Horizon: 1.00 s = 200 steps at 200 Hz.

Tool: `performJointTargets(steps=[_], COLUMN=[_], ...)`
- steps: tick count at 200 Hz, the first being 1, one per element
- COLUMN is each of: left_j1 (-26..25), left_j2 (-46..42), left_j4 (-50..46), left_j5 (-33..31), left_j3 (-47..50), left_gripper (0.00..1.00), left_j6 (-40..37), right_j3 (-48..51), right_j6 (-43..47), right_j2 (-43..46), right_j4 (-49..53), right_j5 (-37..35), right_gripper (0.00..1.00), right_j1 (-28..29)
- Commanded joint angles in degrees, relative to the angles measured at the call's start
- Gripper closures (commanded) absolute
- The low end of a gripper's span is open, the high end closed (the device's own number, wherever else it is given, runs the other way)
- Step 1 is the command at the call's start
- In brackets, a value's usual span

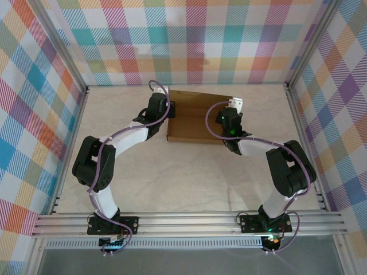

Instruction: Fold the paper box

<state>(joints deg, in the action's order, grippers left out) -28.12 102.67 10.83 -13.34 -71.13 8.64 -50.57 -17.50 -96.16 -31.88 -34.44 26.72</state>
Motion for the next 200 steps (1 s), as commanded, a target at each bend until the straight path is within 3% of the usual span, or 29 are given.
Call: performJointTargets(steps=[1,37,84,127,146,154,178,200], left_j1=[-2.99,-4.02,-6.74,-8.16,-8.53,-8.62,-8.66,-8.8], left_j2=[0.58,0.28,-1.95,-1.34,-1.5,-1.54,-1.6,-1.28], left_j4=[-0.1,6.05,16.07,18.43,18.31,17.84,17.87,18.07], left_j5=[3.45,1.46,-5.88,-7.29,-9.18,-9.78,-10.41,-10.42], left_j3=[1.24,6.66,15.0,18.19,19.01,19.02,19.06,18.77], left_gripper=[1.0,1.0,1.0,1.0,1.0,1.0,1.0,1.0], left_j6=[2.33,2.67,2.34,1.55,1.73,1.73,1.53,1.22], right_j3=[1.89,5.0,9.12,13.09,13.82,14.12,15.71,16.31], right_j6=[-0.11,-0.37,0.19,-0.07,-1.39,-2.1,-4.12,-5.62], right_j2=[0.47,0.7,1.5,1.52,4.2,5.9,11.37,17.75], right_j4=[-0.25,-3.42,-6.69,-9.88,-8.21,-7.19,-2.76,5.82], right_j5=[5.79,6.73,8.83,10.89,12.93,13.86,12.97,11.59], right_gripper=[1.0,1.0,1.0,0.98,0.79,0.61,0.23,0.12], right_j1=[2.4,2.44,2.5,2.99,3.01,2.99,3.01,3.01])
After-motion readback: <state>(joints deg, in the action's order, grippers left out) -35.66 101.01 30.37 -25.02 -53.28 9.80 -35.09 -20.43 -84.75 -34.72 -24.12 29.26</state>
